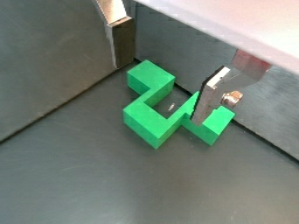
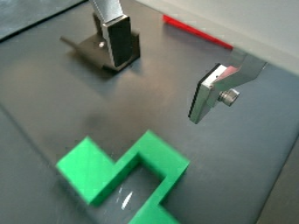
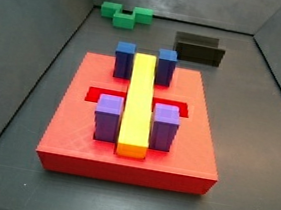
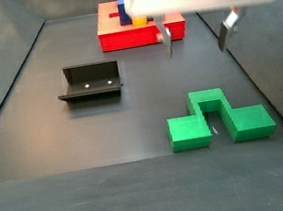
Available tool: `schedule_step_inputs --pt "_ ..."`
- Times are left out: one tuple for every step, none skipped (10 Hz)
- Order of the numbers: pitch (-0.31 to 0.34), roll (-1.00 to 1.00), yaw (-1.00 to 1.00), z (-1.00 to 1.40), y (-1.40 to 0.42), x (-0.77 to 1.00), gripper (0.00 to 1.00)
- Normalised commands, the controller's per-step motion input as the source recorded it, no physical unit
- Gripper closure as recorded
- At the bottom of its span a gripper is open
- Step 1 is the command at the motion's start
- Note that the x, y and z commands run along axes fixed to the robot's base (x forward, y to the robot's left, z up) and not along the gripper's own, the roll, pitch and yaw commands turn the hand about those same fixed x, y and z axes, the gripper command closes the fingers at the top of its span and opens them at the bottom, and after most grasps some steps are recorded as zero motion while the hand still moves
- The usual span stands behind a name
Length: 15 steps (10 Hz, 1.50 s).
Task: Pick up the green object. Move up. Place the green object on the fixture. Regrasp the green object. Move to above the board. Insert the green object.
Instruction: Pick up the green object.
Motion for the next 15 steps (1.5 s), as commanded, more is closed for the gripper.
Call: schedule_step_inputs --pt "-0.149 0.0 0.05 -0.46 0.31 -0.07 0.0" --pt "-0.13 0.0 0.0 -0.39 0.17 -0.11 0.0" --pt "-0.113 0.0 -0.01 -0.38 0.0 -0.17 0.0" --pt "-0.104 0.01 -0.02 -0.41 0.0 -0.22 0.0" --pt "-0.11 0.0 0.0 -0.36 0.02 -0.22 0.0" --pt "-0.086 0.0 0.0 -0.22 0.01 -0.07 0.0" --pt "-0.039 0.0 -0.05 -0.17 0.0 0.0 0.0" --pt "-0.087 -0.05 0.0 -0.22 0.08 0.0 0.0" --pt "-0.099 -0.08 0.0 -0.31 0.11 0.0 0.0" --pt "-0.114 -0.11 0.02 -0.33 0.15 0.04 0.0" --pt "-0.117 -0.12 0.04 -0.31 0.1 0.11 0.0" --pt "-0.094 -0.08 0.02 -0.3 0.09 0.15 0.0" --pt "-0.09 -0.11 0.03 -0.26 0.07 0.15 0.0" --pt "-0.091 -0.13 0.04 -0.24 0.05 0.17 0.0" --pt "-0.097 -0.15 0.04 -0.23 0.03 0.17 0.0"
